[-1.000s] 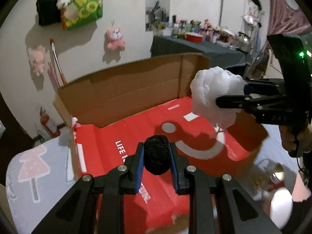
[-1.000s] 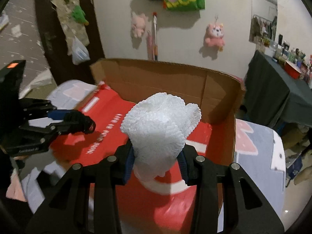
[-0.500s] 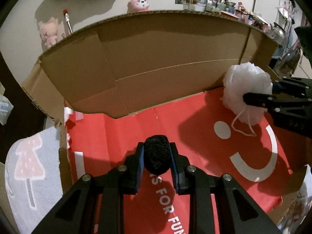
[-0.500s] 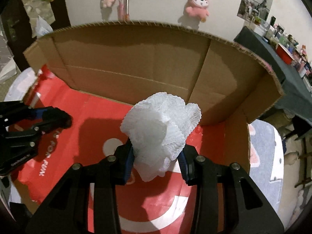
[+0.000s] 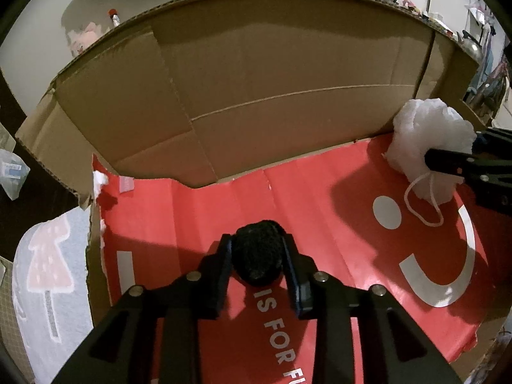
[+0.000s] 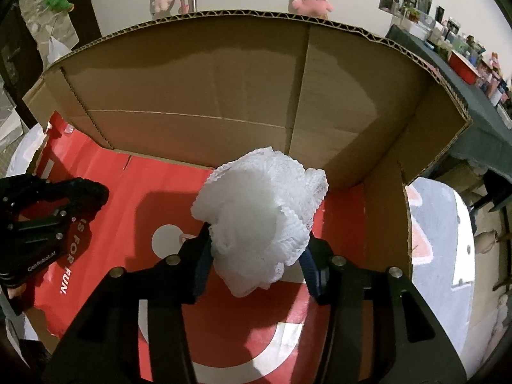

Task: Organize soft objects
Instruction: 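Open both grippers to drop the pouf and pom-pom into the box, then move both grippers back toward the soft items on the table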

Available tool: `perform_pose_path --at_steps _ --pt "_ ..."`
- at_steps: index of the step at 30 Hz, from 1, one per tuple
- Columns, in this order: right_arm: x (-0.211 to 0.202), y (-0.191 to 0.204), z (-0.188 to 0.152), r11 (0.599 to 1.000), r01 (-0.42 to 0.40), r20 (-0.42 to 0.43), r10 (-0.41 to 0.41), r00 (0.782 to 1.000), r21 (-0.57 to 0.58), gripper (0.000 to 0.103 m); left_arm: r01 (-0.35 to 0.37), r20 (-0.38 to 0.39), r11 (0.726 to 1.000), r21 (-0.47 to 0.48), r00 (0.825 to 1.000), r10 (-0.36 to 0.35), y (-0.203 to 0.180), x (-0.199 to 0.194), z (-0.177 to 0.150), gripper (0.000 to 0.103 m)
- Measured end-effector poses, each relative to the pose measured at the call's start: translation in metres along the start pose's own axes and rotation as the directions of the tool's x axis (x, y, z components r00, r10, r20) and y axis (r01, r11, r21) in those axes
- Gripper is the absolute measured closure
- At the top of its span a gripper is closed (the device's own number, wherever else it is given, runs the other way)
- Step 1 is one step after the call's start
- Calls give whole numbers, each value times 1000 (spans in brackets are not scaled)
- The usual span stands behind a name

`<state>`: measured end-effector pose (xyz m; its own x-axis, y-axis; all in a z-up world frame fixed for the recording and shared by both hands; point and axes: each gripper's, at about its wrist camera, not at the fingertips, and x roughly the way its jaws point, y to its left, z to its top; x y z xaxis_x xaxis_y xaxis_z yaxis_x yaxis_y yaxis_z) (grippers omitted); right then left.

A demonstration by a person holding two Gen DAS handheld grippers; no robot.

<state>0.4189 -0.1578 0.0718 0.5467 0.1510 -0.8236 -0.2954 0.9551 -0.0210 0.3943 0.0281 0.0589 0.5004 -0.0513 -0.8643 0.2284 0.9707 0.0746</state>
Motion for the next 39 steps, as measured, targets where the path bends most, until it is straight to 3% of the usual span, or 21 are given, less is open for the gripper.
perform_pose_path --at_steps 5,7,16,21,26,30,39 --pt "-7 6 1 1000 18 27 -17 999 -25 48 28 26 999 -32 999 -27 11 -5 4 50" --pt "-10 8 0 999 26 37 -25 999 -39 37 42 41 998 -48 998 -40 13 -11 3 44" --pt "-48 9 -4 999 32 98 -30 995 -28 33 97 177 993 -72 981 -83 12 -66 -12 18" --pt "-95 13 -17 999 26 167 -21 986 -28 25 98 259 992 -82 963 -74 5 -109 -22 13" --pt "-147 25 -37 998 35 254 -21 967 -48 22 96 382 991 -91 923 -55 -5 -165 -47 4" --pt "-198 36 -65 998 17 354 2 935 -52 14 86 472 993 -80 881 -38 -10 -204 -74 0" --pt "-278 56 -141 997 24 512 14 859 -69 11 81 572 994 -74 820 -24 -32 -257 -140 0"
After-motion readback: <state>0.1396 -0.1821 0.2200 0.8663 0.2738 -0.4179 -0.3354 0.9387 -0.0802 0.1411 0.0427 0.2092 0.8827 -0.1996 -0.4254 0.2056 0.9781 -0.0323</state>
